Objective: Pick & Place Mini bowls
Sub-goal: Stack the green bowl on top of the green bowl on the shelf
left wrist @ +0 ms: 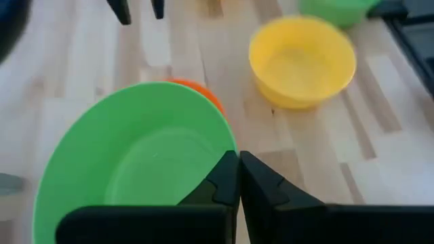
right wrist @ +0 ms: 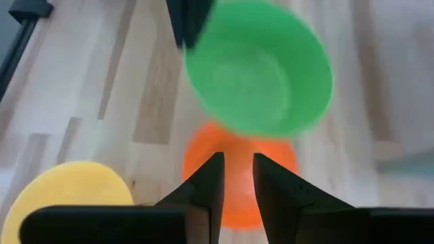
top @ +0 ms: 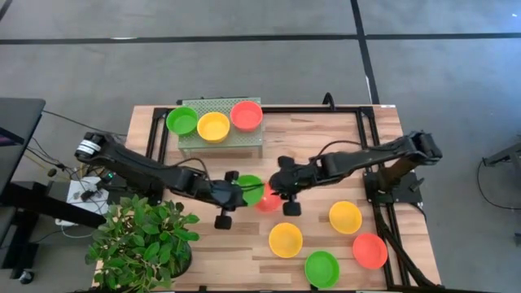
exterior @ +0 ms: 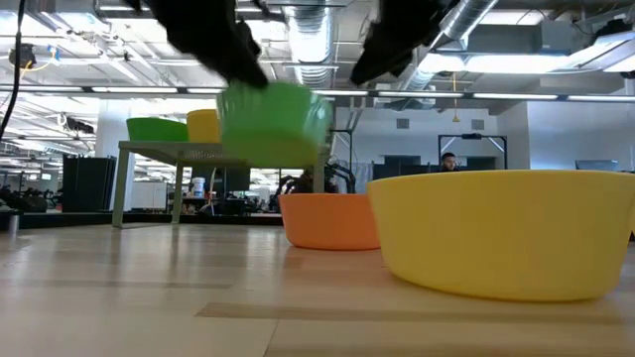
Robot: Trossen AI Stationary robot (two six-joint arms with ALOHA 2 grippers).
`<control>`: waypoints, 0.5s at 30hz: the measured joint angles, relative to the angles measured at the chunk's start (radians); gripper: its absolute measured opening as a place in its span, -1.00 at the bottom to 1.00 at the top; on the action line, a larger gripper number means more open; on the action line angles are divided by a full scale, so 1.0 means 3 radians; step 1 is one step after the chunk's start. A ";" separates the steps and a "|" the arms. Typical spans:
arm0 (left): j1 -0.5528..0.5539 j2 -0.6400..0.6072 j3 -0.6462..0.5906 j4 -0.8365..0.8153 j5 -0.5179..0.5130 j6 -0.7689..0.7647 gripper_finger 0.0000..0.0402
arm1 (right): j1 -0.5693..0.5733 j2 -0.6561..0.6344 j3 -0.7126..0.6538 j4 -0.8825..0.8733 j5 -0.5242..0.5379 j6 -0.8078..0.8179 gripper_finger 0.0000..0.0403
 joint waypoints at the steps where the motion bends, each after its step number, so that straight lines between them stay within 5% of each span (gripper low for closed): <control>1: -0.0030 -0.0098 0.0030 -0.0087 -0.0102 0.0002 -0.96 | -0.0001 -0.0071 0.0002 -0.0114 0.0061 0.0001 -0.64; 8: -0.0063 -0.0883 0.0358 -0.0657 -0.1034 0.0151 -0.97 | -0.0002 -0.0416 -0.0096 -0.0783 0.0874 0.0258 -0.68; 15: 0.0278 -0.1610 0.0486 -0.1370 -0.1831 -0.0108 -0.96 | -0.0070 -0.0481 -0.0466 -0.0644 0.0923 0.0375 -0.68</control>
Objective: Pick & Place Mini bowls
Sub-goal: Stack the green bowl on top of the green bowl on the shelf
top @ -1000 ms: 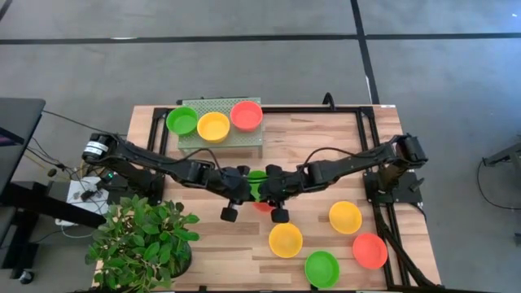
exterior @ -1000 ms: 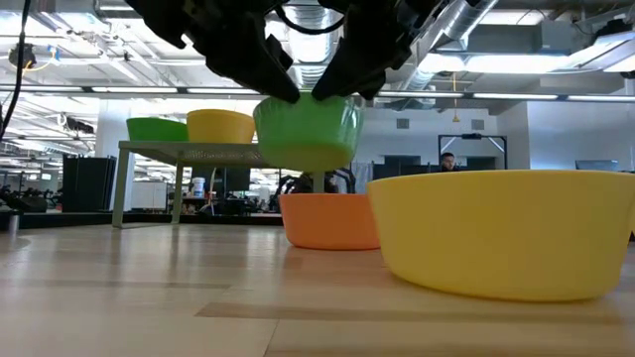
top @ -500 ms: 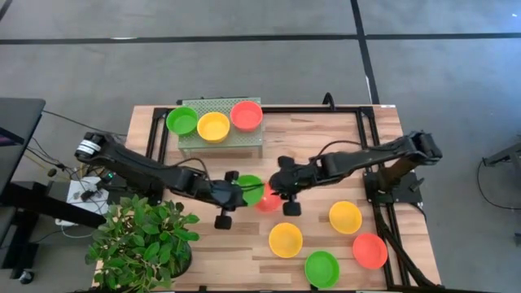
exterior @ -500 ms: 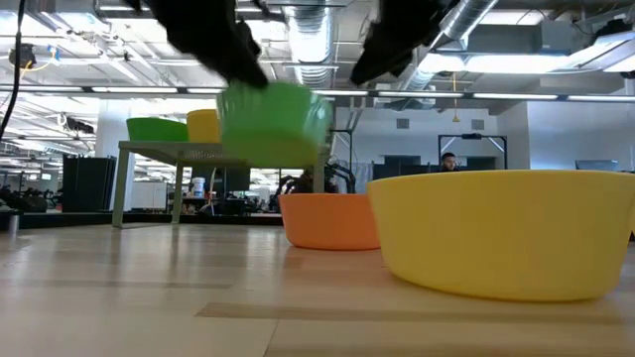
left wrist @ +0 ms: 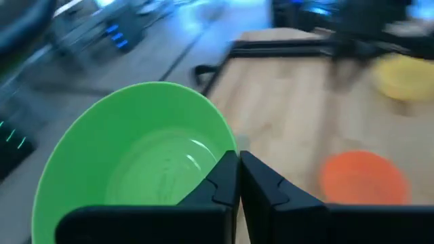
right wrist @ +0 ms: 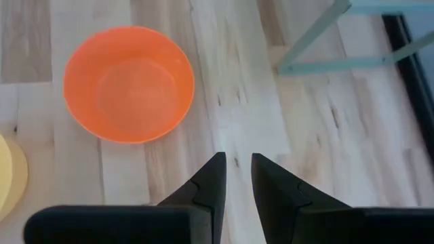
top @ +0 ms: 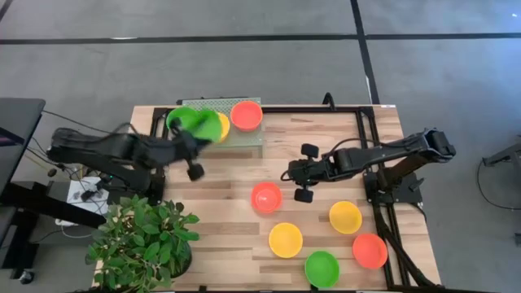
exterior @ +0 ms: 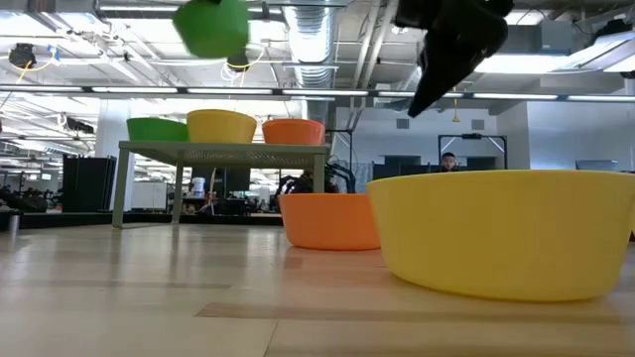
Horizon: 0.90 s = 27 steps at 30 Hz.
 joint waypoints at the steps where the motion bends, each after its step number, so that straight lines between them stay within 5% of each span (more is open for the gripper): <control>1: 0.0090 -0.0085 0.0000 -0.0111 -0.0025 -0.0100 -0.96 | 0.0002 0.0000 -0.0033 0.0027 0.0001 0.0057 -0.68; 10: 0.0954 -0.0419 -0.0272 -0.0752 -0.0061 -0.0418 -0.97 | 0.0009 0.0013 -0.0127 0.0192 -0.0001 0.0136 -0.68; 27: 0.1819 0.0056 -0.0444 -0.0720 0.0218 -0.0651 -0.94 | 0.0009 0.0013 -0.0127 0.0198 -0.0001 0.0135 -0.68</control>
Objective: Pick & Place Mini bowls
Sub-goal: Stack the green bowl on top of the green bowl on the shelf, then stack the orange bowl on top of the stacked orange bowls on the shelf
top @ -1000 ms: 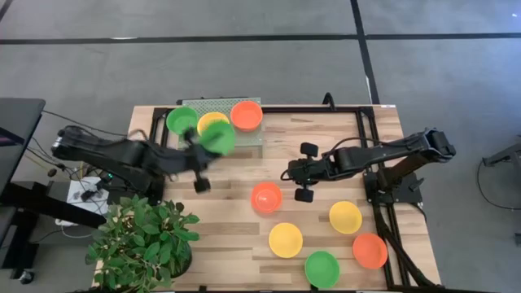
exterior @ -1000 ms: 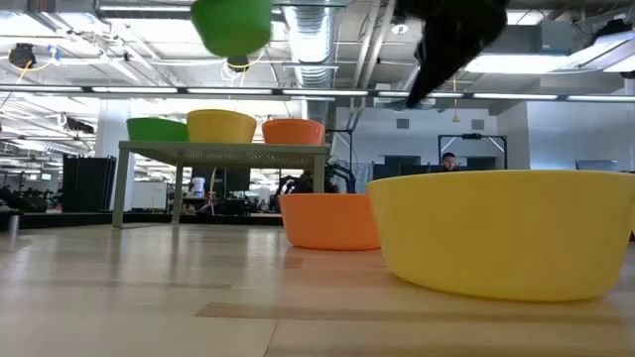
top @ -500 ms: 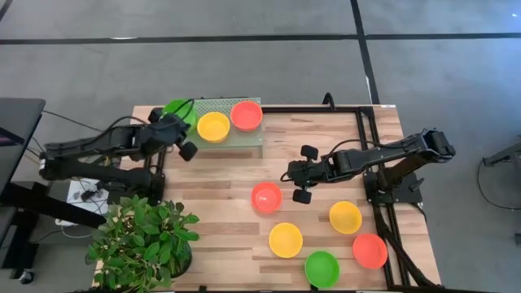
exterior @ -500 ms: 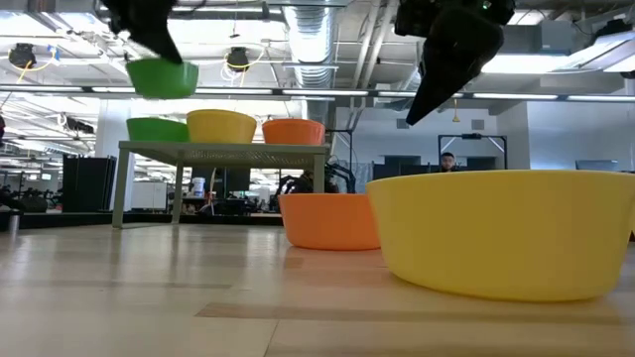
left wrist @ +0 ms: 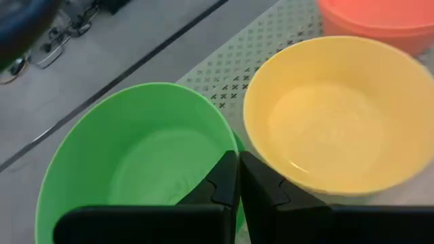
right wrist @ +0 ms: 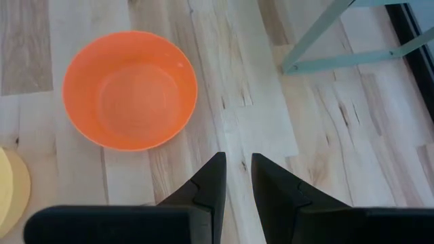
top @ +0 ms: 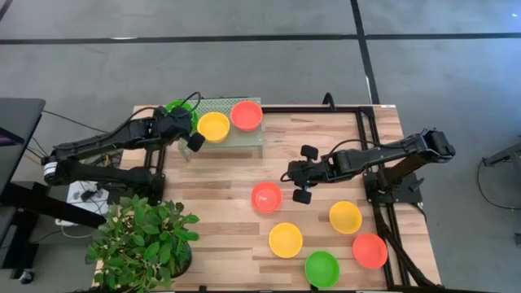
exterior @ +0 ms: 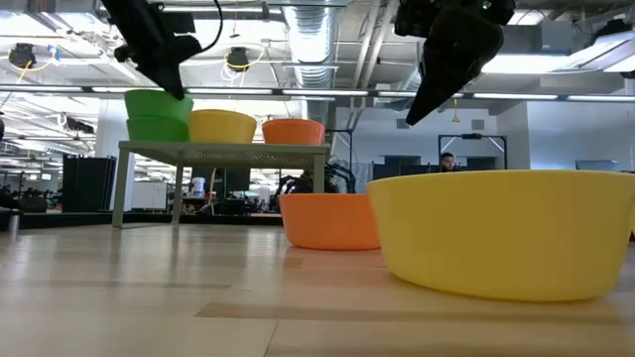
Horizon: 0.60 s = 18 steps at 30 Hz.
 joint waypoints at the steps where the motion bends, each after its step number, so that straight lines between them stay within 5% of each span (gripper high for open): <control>1: 0.0015 0.0022 0.0000 0.0010 0.0001 0.0000 -0.94 | 0.0000 0.0000 0.0000 0.0000 0.0000 0.0001 -0.68; 18: 0.0020 0.0233 -0.0001 0.0293 0.0003 0.0249 -0.62 | 0.0000 0.0001 0.0000 -0.0003 -0.0002 -0.0001 -0.67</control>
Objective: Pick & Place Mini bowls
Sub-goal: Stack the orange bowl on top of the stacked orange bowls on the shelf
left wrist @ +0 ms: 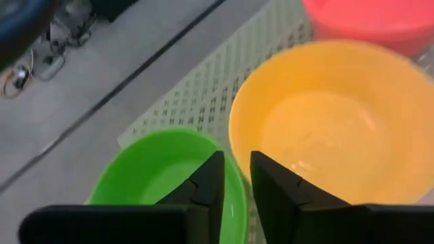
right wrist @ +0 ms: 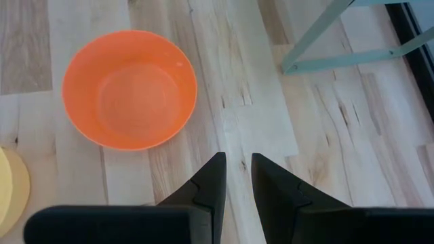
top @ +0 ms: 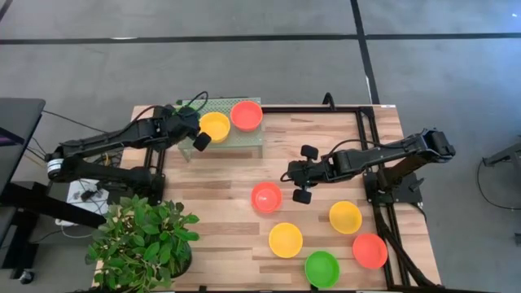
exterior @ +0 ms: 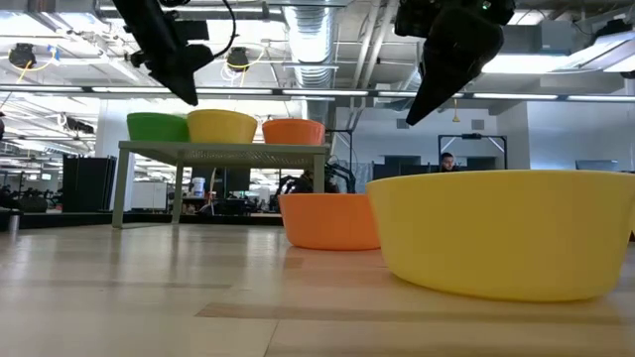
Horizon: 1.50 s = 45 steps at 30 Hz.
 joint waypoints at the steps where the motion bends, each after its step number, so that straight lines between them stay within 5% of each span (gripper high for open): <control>1: -0.0008 -0.0014 0.0000 0.0049 0.0000 0.0030 -0.60 | 0.0000 0.0000 0.0000 0.0000 0.0000 0.0000 -0.67; 10: -0.0335 -0.0280 0.0116 0.0729 0.0002 0.0352 -0.54 | -0.0072 0.0000 0.0001 0.0072 -0.0023 -0.0072 -0.67; 16: -0.0774 -0.0378 0.0118 0.1017 0.0440 0.0453 -0.54 | -0.0199 0.0007 0.0003 0.0232 -0.0525 -0.0332 -0.67; 23: -0.1122 -0.0271 0.0117 0.1020 0.0452 0.0447 -0.54 | -0.0026 0.0252 0.0007 0.0670 -0.1127 -0.0741 -0.52; 35: -0.1167 -0.0092 0.0114 0.1092 0.0446 0.0441 -0.54 | 0.0262 0.1032 0.0187 0.0834 -0.1129 -0.0813 -0.14; 45: -0.1165 -0.0069 0.0117 0.1132 0.0448 0.0441 -0.54 | 0.0136 0.1294 0.0184 0.0868 -0.1039 -0.0761 -0.32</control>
